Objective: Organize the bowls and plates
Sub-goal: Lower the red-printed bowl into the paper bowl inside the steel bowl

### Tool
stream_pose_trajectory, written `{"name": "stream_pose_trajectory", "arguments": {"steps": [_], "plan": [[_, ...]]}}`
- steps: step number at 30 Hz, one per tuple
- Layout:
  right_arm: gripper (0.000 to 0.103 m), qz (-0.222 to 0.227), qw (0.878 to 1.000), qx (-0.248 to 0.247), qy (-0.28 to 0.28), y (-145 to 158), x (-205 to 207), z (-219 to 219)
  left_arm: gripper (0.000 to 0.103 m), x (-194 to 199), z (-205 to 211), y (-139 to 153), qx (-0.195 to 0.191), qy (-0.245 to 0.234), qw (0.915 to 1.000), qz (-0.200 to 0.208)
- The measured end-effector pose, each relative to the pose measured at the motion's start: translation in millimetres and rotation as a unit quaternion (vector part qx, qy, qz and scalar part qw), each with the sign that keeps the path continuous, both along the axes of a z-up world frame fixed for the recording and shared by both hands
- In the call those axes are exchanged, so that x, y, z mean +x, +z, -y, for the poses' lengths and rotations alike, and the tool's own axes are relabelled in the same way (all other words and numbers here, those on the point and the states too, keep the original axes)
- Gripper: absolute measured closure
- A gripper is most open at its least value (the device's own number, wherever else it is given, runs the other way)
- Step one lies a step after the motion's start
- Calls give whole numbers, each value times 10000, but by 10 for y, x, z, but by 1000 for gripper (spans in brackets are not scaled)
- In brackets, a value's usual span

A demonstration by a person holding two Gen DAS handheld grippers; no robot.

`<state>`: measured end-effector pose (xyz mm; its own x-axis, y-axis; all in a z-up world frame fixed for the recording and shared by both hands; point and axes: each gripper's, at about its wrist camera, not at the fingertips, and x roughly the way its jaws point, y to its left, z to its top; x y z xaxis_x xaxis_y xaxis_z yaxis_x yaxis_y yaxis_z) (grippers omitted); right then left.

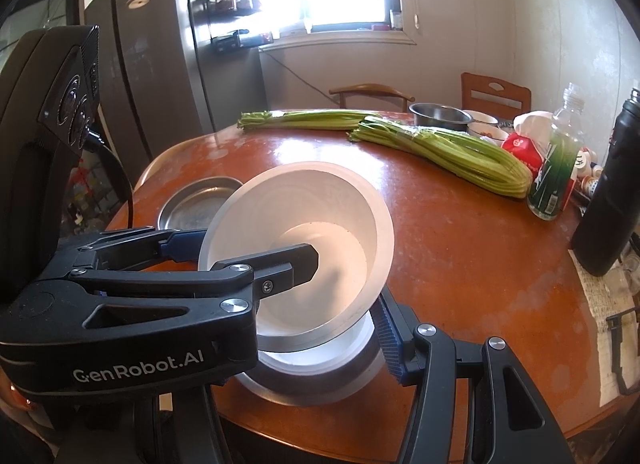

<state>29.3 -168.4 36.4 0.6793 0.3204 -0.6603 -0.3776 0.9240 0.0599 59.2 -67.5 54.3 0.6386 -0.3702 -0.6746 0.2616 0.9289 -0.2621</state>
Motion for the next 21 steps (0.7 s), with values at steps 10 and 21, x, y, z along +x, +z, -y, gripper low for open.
{"name": "stream_pose_trajectory", "arguments": {"steps": [10,21], "plan": [[45,-222,9997,-48,8,-141,-42,-48,44,-24,7,-149,70,-11,9996,-258],[45,-343,9994,-14,-2,-245,-49,-57,44,-15,25,-263,148,-12,9992,-360]]}}
